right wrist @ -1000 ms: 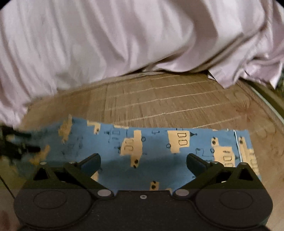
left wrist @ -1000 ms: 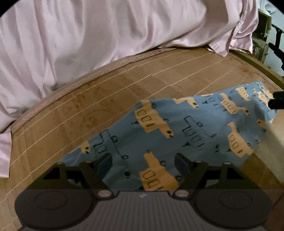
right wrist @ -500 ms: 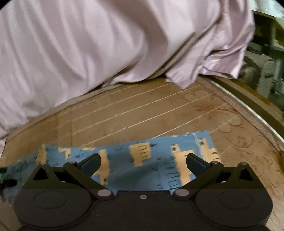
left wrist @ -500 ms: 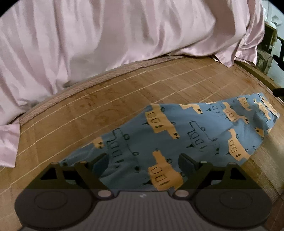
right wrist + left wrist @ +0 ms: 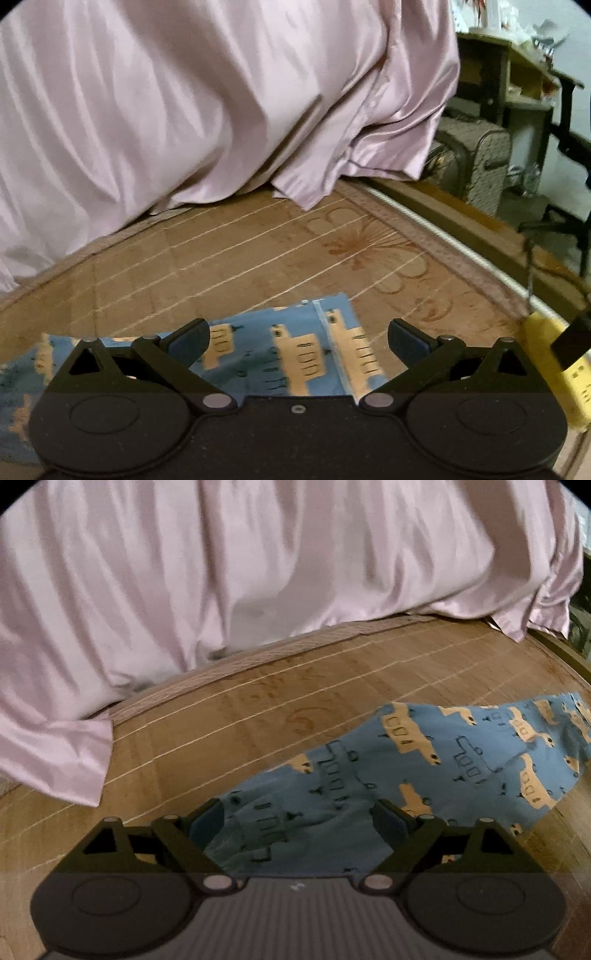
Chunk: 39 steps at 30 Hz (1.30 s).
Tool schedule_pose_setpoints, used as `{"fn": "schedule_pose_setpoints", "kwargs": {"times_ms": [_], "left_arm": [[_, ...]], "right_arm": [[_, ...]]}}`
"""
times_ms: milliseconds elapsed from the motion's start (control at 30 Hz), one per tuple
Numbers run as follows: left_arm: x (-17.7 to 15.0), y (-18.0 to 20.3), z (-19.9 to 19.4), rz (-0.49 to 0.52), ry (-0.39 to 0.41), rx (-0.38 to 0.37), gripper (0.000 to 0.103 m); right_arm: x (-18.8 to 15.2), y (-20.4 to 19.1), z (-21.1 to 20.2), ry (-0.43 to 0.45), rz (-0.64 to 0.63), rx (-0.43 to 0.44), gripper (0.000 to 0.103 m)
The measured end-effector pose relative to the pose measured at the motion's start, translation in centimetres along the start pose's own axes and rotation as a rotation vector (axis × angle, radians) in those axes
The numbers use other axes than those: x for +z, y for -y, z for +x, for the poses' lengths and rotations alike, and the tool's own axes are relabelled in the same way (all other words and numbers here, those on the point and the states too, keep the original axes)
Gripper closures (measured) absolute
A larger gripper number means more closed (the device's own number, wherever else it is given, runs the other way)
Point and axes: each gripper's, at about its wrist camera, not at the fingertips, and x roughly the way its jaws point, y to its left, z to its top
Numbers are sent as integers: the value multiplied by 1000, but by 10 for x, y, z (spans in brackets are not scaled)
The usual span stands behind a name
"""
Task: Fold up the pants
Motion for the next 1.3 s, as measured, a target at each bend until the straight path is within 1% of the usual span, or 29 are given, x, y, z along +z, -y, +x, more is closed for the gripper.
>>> {"fn": "schedule_pose_setpoints", "kwargs": {"times_ms": [67, 167, 267, 367, 467, 533, 600, 700, 767, 900, 967, 1067, 1133, 1267, 1300], "left_arm": [[-1, -4, -1, -19, 9, -2, 11], [4, 3, -1, -14, 24, -13, 9], [13, 22, 2, 25, 37, -40, 7], [20, 48, 11, 75, 33, -73, 7], [23, 74, 26, 105, 6, -114, 7], [25, 92, 38, 127, -13, -126, 7], [23, 108, 51, 158, -37, -125, 7], [16, 118, 65, 196, -83, -106, 7], [9, 116, 71, 202, -104, -97, 7], [-3, 100, 78, 177, -151, -75, 6], [-9, 87, 78, 148, -145, -79, 2], [-17, 69, 77, 87, -152, -88, 0], [-22, 61, 74, 77, -143, -89, 0], [-25, 51, 71, 82, -139, -76, 0], [-25, 49, 70, 78, -142, -72, 0]], "right_arm": [[-4, 2, -1, 7, -51, -29, 1], [-13, 1, -2, 9, -110, -48, 1], [-22, 0, 0, 8, -137, -50, 1], [-29, 0, 6, -1, -160, -51, 1], [-35, 2, 16, -16, -174, -52, 1], [-39, 3, 23, -25, -188, -60, 1], [-43, 4, 32, -32, -215, -74, 1], [-49, 7, 48, -47, -254, -102, 1], [-53, 12, 59, -66, -269, -122, 1], [-61, 20, 79, -105, -286, -139, 1], [-63, 22, 86, -116, -295, -151, 1], [-65, 29, 90, -97, -282, -139, 1], [-65, 33, 91, -89, -277, -144, 1], [-64, 46, 91, -71, -271, -220, 1], [-64, 48, 91, -71, -264, -224, 1]]}}
